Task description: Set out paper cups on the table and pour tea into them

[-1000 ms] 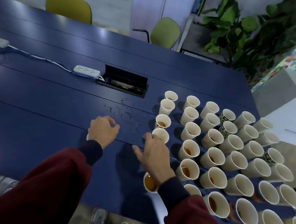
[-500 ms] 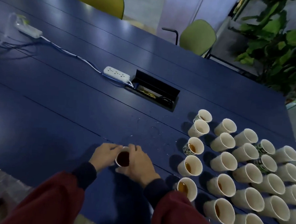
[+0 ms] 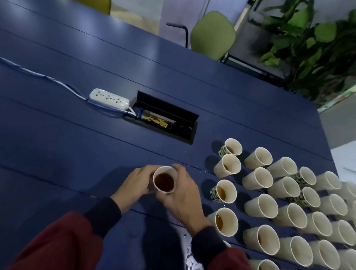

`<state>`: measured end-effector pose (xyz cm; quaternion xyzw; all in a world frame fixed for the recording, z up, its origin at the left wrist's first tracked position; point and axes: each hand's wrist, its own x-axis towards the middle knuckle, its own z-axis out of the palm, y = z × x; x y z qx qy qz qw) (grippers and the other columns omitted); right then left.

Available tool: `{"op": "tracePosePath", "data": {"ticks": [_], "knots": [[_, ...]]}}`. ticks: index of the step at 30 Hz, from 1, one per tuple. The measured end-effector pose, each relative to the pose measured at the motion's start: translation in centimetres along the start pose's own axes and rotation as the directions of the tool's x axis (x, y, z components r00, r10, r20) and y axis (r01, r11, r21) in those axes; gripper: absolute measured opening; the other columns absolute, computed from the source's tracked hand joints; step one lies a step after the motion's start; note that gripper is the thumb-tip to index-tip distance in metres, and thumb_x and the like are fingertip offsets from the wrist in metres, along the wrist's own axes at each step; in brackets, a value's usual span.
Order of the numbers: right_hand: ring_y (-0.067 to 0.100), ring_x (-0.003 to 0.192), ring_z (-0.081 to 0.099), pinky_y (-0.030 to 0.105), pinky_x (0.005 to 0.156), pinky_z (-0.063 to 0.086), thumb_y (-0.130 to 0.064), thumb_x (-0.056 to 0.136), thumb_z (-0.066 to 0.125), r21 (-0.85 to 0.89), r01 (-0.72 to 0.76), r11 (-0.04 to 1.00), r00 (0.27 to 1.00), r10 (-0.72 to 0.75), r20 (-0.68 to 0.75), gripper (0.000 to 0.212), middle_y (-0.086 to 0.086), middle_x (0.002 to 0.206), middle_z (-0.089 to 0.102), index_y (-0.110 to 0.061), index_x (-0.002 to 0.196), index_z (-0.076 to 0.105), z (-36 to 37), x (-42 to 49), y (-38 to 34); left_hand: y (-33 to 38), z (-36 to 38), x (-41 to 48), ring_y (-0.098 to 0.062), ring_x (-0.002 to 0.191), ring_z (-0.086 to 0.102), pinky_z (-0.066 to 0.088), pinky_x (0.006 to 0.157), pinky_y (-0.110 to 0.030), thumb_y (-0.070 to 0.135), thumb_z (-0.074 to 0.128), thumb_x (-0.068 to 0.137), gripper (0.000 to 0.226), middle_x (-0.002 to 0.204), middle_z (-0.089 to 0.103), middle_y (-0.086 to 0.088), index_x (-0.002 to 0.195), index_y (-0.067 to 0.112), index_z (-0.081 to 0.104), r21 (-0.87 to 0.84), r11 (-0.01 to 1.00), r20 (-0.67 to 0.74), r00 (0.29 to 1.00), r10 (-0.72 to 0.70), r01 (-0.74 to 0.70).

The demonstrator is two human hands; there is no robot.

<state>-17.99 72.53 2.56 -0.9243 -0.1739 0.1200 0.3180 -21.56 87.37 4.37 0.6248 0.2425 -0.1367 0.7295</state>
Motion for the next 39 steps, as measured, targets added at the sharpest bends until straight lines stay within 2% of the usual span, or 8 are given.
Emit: {"op": "tracePosePath", "data": {"ticks": [6,10,15,20,24,29,34,39], "knots": [[0.006,0.101,0.064,0.029,0.084,0.053,-0.037,0.076,0.082,0.214,-0.059,0.975,0.985,0.092,-0.147,0.057,-0.012,0.111,0.067,-0.026,0.124,0.052,-3.5,6.3,2.9,4.1,2.3,7.1,-0.016,0.111,0.065,0.055,0.092,-0.037,0.014,0.043,0.1,0.036,0.112,0.073,0.004,0.116,0.028,0.073,0.02,0.994,0.12,0.987,0.105,-0.109],[0.002,0.098,0.065,0.027,0.083,0.054,-0.03,0.075,0.083,0.337,-0.106,0.936,0.949,0.197,-0.247,0.057,-0.013,0.108,0.068,-0.029,0.123,0.053,-4.0,9.9,5.2,5.9,4.7,12.5,-0.013,0.109,0.067,0.059,0.083,-0.025,0.0,0.044,0.094,0.044,0.113,0.074,0.004,0.119,0.022,0.071,0.007,0.994,0.122,0.986,0.11,-0.112],[0.004,0.098,0.065,0.026,0.086,0.054,-0.016,0.074,0.084,0.441,-0.157,0.884,0.869,0.335,-0.363,0.054,-0.01,0.108,0.068,-0.028,0.118,0.055,-3.2,13.0,8.0,6.6,7.7,17.5,-0.005,0.094,0.067,0.058,0.07,-0.02,0.003,0.046,0.095,0.038,0.112,0.073,0.0,0.116,0.021,0.072,0.006,0.998,0.122,0.991,0.058,-0.06],[0.014,0.105,0.063,0.032,0.093,0.053,-0.018,0.077,0.082,0.442,-0.24,0.864,0.773,0.445,-0.451,0.054,-0.004,0.115,0.064,-0.02,0.123,0.055,-1.5,14.5,9.7,6.4,9.4,20.5,-0.013,0.097,0.068,0.056,0.08,-0.03,0.019,0.047,0.098,0.03,0.104,0.075,0.002,0.107,0.023,0.075,0.109,0.993,0.159,0.987,0.023,-0.041],[0.018,0.109,0.062,0.036,0.094,0.052,-0.023,0.077,0.082,0.424,-0.326,0.845,0.735,0.509,-0.449,0.062,0.0,0.121,0.062,-0.017,0.129,0.05,-0.9,14.8,10.7,5.8,10.5,21.9,-0.017,0.103,0.067,0.055,0.083,-0.032,0.02,0.042,0.099,0.034,0.108,0.074,0.0,0.111,0.022,0.074,0.168,0.985,0.169,0.986,-0.002,-0.027],[0.018,0.116,0.059,0.036,0.099,0.051,-0.023,0.078,0.081,0.399,-0.343,0.851,0.729,0.509,-0.458,0.066,0.002,0.127,0.06,-0.014,0.135,0.047,-0.8,15.3,10.9,5.5,11.1,22.8,-0.013,0.103,0.065,0.053,0.082,-0.025,0.014,0.039,0.098,0.035,0.109,0.071,0.003,0.111,0.023,0.071,0.19,0.98,0.157,0.987,0.022,-0.052],[0.023,0.117,0.056,0.04,0.1,0.048,-0.023,0.08,0.078,0.352,-0.366,0.861,0.734,0.5,-0.459,0.062,0.007,0.124,0.059,-0.009,0.133,0.047,-0.8,15.1,10.9,5.1,10.9,22.8,-0.015,0.106,0.064,0.054,0.097,-0.039,0.017,0.041,0.098,0.032,0.109,0.07,0.005,0.109,0.027,0.07,0.192,0.98,0.112,0.993,0.026,-0.047],[0.03,0.124,0.052,0.042,0.107,0.043,-0.017,0.08,0.077,0.335,-0.42,0.844,0.763,0.528,-0.372,0.071,0.015,0.131,0.054,-0.002,0.139,0.041,-1.9,13.6,9.0,5.0,9.8,20.5,-0.025,0.107,0.063,0.05,0.099,-0.051,0.032,0.045,0.083,0.028,0.109,0.068,-0.004,0.1,0.026,0.067,0.265,0.964,0.053,0.999,0.008,-0.022]]}}
